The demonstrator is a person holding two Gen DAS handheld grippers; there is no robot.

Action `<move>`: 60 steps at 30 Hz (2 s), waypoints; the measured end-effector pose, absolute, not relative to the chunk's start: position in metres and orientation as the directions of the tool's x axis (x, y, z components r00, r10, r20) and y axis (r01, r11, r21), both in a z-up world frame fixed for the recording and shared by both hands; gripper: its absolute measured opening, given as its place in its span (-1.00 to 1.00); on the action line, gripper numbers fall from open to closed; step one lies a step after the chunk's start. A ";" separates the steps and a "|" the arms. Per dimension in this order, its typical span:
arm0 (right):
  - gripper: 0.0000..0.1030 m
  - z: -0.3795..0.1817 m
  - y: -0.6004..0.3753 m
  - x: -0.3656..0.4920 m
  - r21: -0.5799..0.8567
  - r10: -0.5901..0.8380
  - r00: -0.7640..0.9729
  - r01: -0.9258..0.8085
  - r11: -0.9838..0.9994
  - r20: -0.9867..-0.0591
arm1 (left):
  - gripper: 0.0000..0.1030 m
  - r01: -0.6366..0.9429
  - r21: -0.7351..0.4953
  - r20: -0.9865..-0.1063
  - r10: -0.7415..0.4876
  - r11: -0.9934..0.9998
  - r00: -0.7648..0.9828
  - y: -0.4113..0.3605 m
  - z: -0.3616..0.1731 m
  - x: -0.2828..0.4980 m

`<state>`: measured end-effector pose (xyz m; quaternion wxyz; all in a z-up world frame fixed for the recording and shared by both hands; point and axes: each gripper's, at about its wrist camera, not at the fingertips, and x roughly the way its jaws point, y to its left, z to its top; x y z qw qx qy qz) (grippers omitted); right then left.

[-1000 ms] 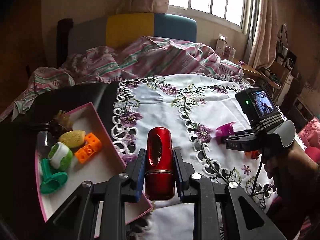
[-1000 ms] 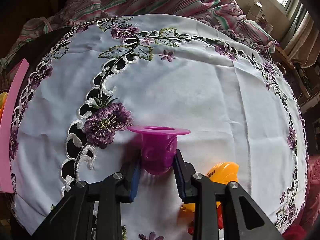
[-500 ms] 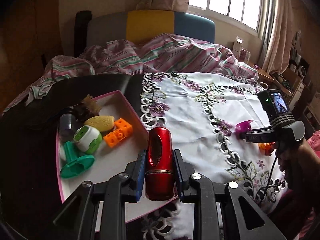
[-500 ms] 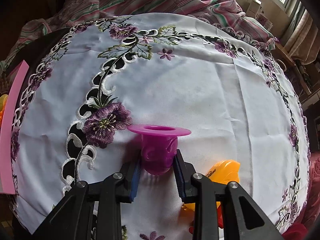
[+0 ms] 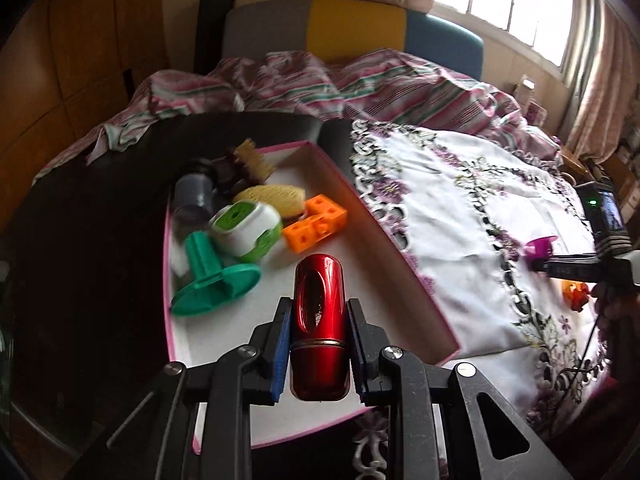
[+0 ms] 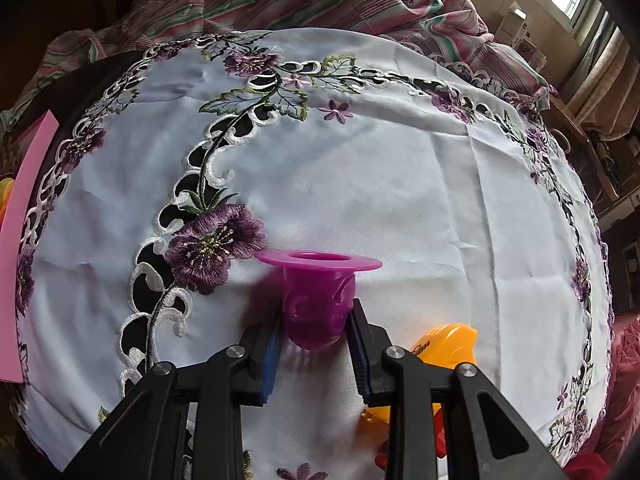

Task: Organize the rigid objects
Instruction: 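Carry the red cylinder into the pink tray and open the left gripper, then carry the magenta cup over the pink tray with the right gripper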

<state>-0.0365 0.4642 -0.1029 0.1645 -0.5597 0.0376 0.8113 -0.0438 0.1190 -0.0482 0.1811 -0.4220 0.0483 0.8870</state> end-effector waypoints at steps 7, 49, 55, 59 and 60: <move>-0.42 -0.103 0.463 -0.037 -0.131 0.230 -0.320 -0.305 -0.943 -0.919 | -0.49 -0.309 -0.063 -0.794 0.235 -0.949 -0.561 0.107 -0.064 -0.056; -0.42 -0.104 0.462 -0.033 -0.138 0.234 -0.326 -0.292 -0.947 -0.916 | -0.22 -0.166 -0.054 -0.771 0.147 -0.985 -0.619 0.048 -0.064 -0.062; -0.42 -0.094 0.460 -0.032 -0.079 0.188 -0.372 -0.289 -0.954 -0.909 | -0.21 -0.150 -0.042 -0.759 0.129 -0.988 -0.639 0.044 -0.053 -0.059; -0.42 -0.088 0.442 -0.033 -0.052 0.145 -0.403 -0.233 -0.971 -0.904 | -0.19 -0.156 -0.037 -0.740 0.132 -0.987 -0.660 0.043 -0.043 -0.055; -0.42 -0.085 0.436 -0.034 -0.036 0.127 -0.413 -0.222 -0.974 -0.902 | -0.18 -0.158 -0.037 -0.737 0.134 -0.987 -0.662 0.043 -0.042 -0.055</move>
